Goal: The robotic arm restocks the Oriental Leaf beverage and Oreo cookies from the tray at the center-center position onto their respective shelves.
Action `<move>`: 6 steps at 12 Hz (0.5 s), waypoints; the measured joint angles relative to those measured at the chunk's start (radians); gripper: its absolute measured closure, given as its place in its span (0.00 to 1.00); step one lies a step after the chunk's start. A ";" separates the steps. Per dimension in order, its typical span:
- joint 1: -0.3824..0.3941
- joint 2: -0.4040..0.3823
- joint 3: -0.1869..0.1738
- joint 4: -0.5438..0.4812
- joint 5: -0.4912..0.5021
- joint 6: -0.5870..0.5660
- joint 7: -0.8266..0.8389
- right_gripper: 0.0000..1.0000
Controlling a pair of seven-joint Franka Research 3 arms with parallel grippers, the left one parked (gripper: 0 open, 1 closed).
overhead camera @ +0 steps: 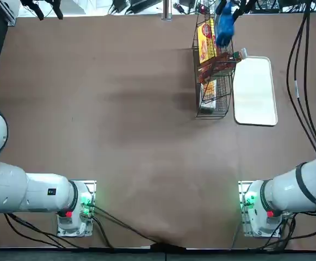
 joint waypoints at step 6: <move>-0.002 0.000 -0.001 0.001 0.000 0.001 -0.001 0.00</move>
